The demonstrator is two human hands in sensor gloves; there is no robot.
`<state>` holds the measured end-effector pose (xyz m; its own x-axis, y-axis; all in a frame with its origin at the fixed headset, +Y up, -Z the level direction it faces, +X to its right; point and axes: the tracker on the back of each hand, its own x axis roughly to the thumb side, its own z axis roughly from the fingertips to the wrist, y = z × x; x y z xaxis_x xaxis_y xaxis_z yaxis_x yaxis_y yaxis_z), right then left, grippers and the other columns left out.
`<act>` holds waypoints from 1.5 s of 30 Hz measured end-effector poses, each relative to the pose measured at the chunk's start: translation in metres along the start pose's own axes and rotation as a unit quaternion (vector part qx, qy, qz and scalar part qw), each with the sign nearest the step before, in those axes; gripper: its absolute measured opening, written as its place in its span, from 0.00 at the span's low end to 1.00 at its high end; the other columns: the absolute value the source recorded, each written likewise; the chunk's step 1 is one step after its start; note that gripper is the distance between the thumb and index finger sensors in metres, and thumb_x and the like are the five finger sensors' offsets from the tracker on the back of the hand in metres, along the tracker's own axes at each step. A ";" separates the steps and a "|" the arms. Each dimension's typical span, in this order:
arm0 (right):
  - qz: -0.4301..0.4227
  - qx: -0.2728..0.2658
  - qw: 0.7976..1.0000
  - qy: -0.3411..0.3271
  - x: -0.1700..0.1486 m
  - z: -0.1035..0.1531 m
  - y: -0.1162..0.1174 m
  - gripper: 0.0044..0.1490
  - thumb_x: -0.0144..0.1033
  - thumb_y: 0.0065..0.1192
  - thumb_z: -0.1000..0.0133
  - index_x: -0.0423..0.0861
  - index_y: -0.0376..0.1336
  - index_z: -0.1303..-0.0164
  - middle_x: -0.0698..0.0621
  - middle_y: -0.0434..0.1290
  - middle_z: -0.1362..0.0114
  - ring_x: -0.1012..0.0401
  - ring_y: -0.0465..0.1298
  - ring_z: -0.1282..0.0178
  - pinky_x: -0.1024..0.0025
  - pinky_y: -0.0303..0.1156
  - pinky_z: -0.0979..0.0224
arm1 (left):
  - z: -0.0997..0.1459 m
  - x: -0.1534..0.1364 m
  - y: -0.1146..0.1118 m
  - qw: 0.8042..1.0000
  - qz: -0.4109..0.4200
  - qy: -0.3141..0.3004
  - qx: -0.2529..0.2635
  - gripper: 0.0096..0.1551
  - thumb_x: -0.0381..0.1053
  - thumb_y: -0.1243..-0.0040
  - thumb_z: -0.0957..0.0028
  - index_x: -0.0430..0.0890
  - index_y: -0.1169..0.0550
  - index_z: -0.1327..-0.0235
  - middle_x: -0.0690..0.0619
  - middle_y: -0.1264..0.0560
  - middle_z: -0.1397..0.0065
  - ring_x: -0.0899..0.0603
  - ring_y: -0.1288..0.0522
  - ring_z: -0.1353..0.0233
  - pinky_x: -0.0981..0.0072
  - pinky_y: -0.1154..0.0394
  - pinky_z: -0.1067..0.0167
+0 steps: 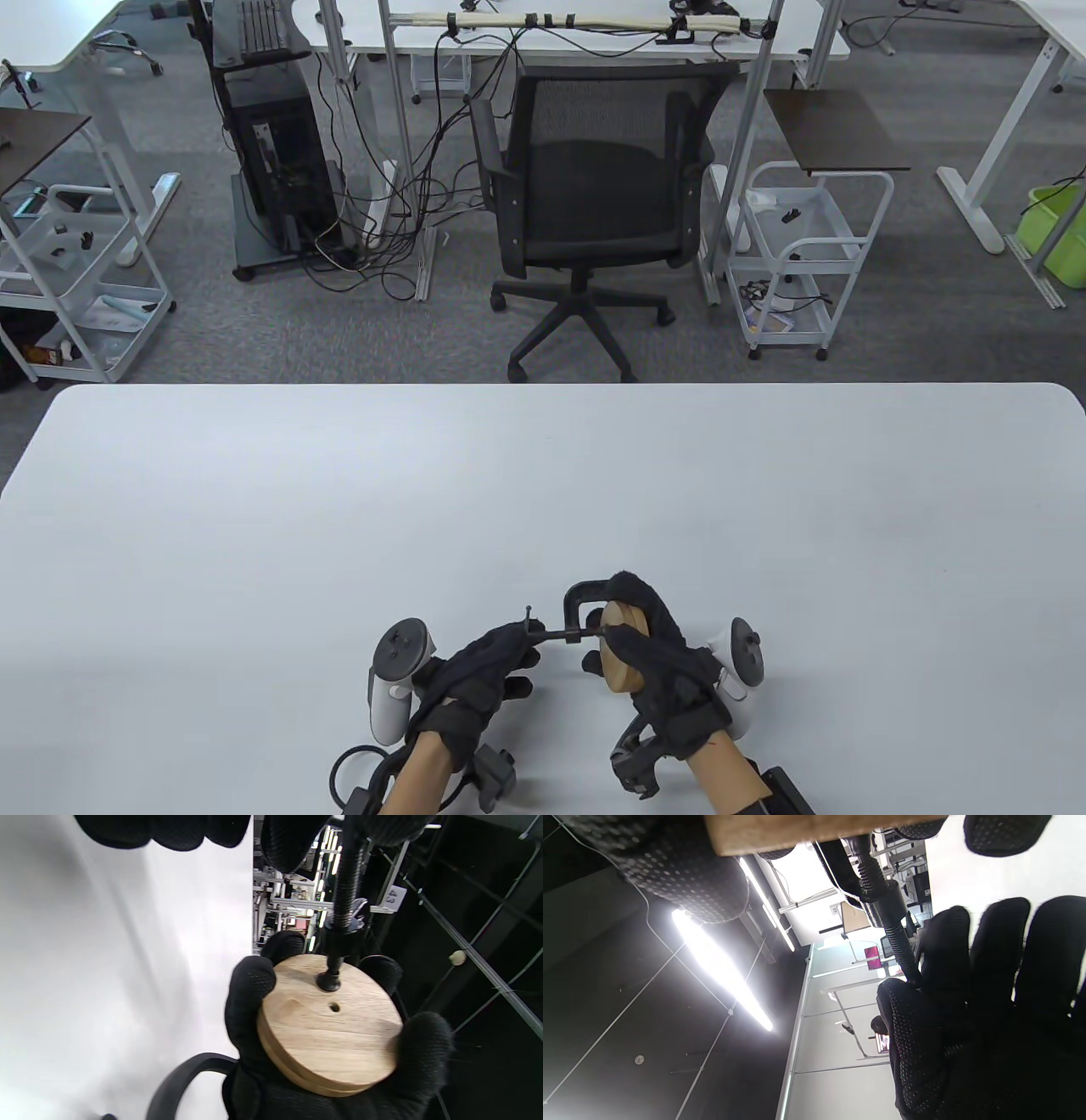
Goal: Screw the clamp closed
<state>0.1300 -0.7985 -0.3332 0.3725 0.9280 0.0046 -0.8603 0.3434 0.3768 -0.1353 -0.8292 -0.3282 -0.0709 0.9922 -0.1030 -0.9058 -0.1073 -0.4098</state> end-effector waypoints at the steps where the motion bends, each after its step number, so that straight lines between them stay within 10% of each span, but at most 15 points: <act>1: -0.001 0.001 1.000 0.000 0.000 0.000 0.000 0.49 0.56 0.75 0.45 0.48 0.53 0.20 0.54 0.49 0.15 0.33 0.53 0.24 0.31 0.65 0.38 | 0.000 0.000 0.000 1.000 0.004 -0.008 0.001 0.37 0.63 0.49 0.38 0.47 0.35 0.19 0.36 0.49 0.15 0.25 0.45 0.20 0.32 0.37 0.32; 12: -0.003 -0.006 1.000 0.002 0.000 0.000 0.000 0.50 0.56 0.75 0.44 0.48 0.53 0.20 0.52 0.49 0.15 0.33 0.53 0.24 0.30 0.64 0.38 | 0.002 0.015 0.003 0.992 -0.065 -0.095 0.052 0.22 0.47 0.37 0.43 0.62 0.22 0.36 0.42 0.40 0.16 0.28 0.41 0.20 0.30 0.36 0.32; 22: -0.009 -0.032 0.999 -0.003 0.000 0.005 0.000 0.49 0.57 0.75 0.44 0.48 0.53 0.20 0.52 0.48 0.15 0.33 0.53 0.25 0.31 0.65 0.38 | 0.006 0.024 0.011 0.988 -0.146 -0.041 0.034 0.39 0.51 0.38 0.42 0.46 0.40 0.19 0.36 0.47 0.16 0.25 0.43 0.22 0.31 0.36 0.33; 29: -0.003 -0.036 0.999 -0.010 0.001 0.007 0.002 0.49 0.57 0.74 0.44 0.48 0.53 0.20 0.52 0.48 0.15 0.33 0.53 0.25 0.31 0.65 0.38 | 0.007 0.013 0.012 0.987 -0.150 -0.007 0.051 0.30 0.67 0.44 0.41 0.40 0.12 0.70 0.41 0.24 0.30 0.27 0.29 0.30 0.35 0.29 0.39; 39: 0.019 -0.008 1.000 0.000 -0.003 0.008 0.013 0.49 0.57 0.74 0.44 0.48 0.53 0.20 0.52 0.48 0.15 0.33 0.53 0.25 0.31 0.65 0.38 | 0.006 0.011 0.008 0.998 -0.057 -0.016 0.020 0.36 0.65 0.48 0.38 0.42 0.29 0.26 0.36 0.38 0.19 0.26 0.37 0.25 0.34 0.33 0.35; 45: 0.016 -0.012 1.000 0.005 -0.007 0.009 0.014 0.49 0.57 0.74 0.44 0.48 0.53 0.20 0.52 0.48 0.15 0.33 0.53 0.25 0.31 0.65 0.38 | 0.012 0.030 0.009 0.983 -0.124 -0.105 0.080 0.25 0.52 0.37 0.45 0.52 0.22 0.35 0.40 0.34 0.21 0.29 0.34 0.25 0.34 0.31 0.36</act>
<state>0.1187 -0.8013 -0.3196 0.3418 0.9398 0.0066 -0.8797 0.3175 0.3540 -0.1504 -0.7992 -0.3243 0.0918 0.9798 0.1779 -0.9590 0.1351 -0.2492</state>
